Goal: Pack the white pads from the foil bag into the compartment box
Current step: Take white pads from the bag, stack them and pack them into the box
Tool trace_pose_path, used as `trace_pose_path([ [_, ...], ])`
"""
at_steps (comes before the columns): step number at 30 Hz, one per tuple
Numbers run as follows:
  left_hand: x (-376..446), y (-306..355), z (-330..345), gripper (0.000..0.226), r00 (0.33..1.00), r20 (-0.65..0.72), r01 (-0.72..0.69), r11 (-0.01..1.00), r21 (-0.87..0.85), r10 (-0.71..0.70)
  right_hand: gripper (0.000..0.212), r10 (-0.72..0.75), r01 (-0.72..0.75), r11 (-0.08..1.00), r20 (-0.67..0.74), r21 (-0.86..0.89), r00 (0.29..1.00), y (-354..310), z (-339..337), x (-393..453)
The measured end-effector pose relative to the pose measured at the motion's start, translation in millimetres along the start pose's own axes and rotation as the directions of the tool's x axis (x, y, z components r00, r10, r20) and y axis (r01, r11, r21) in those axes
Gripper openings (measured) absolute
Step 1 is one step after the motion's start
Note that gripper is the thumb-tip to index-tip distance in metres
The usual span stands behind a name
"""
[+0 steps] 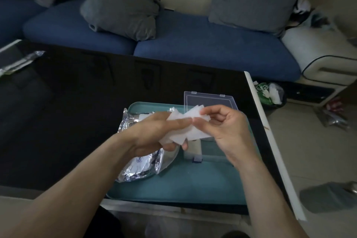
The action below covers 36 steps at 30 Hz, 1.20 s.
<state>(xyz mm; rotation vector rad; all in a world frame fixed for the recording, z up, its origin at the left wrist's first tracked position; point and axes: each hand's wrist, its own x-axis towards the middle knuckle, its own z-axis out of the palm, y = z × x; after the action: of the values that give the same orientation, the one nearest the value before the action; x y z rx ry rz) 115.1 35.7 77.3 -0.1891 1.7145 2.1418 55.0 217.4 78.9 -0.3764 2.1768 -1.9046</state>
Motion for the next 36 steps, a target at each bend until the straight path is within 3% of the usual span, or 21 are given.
trace_pose_path([
  [3, 2.5, -4.2, 0.2, 0.007, 1.000, -0.006, 0.023, 0.999, 0.037, -0.023, 0.016, -0.027, 0.038, 0.992, 0.094, -0.123, 0.995, 2.5, -6.4, 2.1],
  [6, 3.0, -3.5, -0.5, 0.015, 0.999, -0.050, 0.014, 0.999, -0.039, -0.015, 0.019, -0.086, 0.069, 0.984, -0.101, -0.162, 0.991, 3.4, -19.8, 8.8],
  [8, 4.1, -2.9, 1.0, 0.023, 0.998, -0.068, 0.012, 0.996, -0.091, -0.019, 0.022, -0.063, 0.057, 0.998, -0.154, -0.039, 0.986, -0.9, -27.2, 9.6],
  [10, 4.6, -2.1, 7.0, 0.021, 0.997, -0.055, 0.035, 0.985, -0.167, -0.045, 0.034, -0.004, 0.005, 0.998, -0.007, 0.059, 1.000, -4.8, -28.6, 7.5],
  [13, 2.8, 0.3, 18.4, 0.040, 0.992, 0.052, 0.123, 0.935, -0.333, -0.112, 0.040, 0.057, -0.049, 0.998, 0.214, -0.041, 0.975, -7.5, -18.2, 2.6],
  [16, 4.1, -2.6, 22.5, 0.055, 0.974, 0.208, 0.158, 0.930, -0.332, -0.091, 0.019, 0.019, 0.022, 0.982, 0.212, -0.188, 0.977, -6.0, -5.2, 0.2],
  [20, 5.6, -6.1, 23.3, 0.057, 0.986, 0.144, 0.126, 0.932, -0.340, -0.081, 0.003, -0.094, 0.154, 0.915, 0.173, -0.374, 0.980, 0.9, 0.7, 0.7],
  [22, 6.0, -5.4, 22.8, 0.047, 0.995, 0.064, 0.099, 0.937, -0.336, -0.083, 0.019, -0.114, 0.182, 0.917, 0.206, -0.354, 0.972, 4.9, -0.3, 1.5],
  [24, 4.0, -2.9, 22.0, 0.041, 0.995, 0.021, 0.097, 0.918, -0.385, -0.097, 0.049, -0.052, 0.151, 0.927, 0.281, -0.344, 0.958, 4.0, -4.1, 1.2],
  [26, 2.8, -1.2, 22.3, 0.036, 0.996, 0.027, 0.088, 0.895, -0.438, -0.085, 0.075, 0.009, 0.145, 0.895, 0.343, -0.421, 0.939, 2.7, -6.6, -0.4],
  [27, 2.5, -0.8, 22.7, 0.032, 0.997, 0.025, 0.080, 0.888, -0.452, -0.077, 0.078, 0.013, 0.156, 0.870, 0.338, -0.468, 0.941, 3.2, -6.2, -1.1],
  [30, 3.5, -1.2, 26.6, 0.024, 0.997, -0.011, 0.062, 0.883, -0.466, -0.076, 0.060, -0.022, 0.144, 0.866, 0.251, -0.479, 0.968, 1.5, -2.9, -2.1],
  [36, 8.1, -4.4, 25.4, 0.032, 0.991, -0.123, -0.006, 0.917, -0.399, -0.047, 0.018, -0.021, 0.084, 0.915, 0.160, -0.396, 0.987, 1.9, -12.2, 1.8],
])
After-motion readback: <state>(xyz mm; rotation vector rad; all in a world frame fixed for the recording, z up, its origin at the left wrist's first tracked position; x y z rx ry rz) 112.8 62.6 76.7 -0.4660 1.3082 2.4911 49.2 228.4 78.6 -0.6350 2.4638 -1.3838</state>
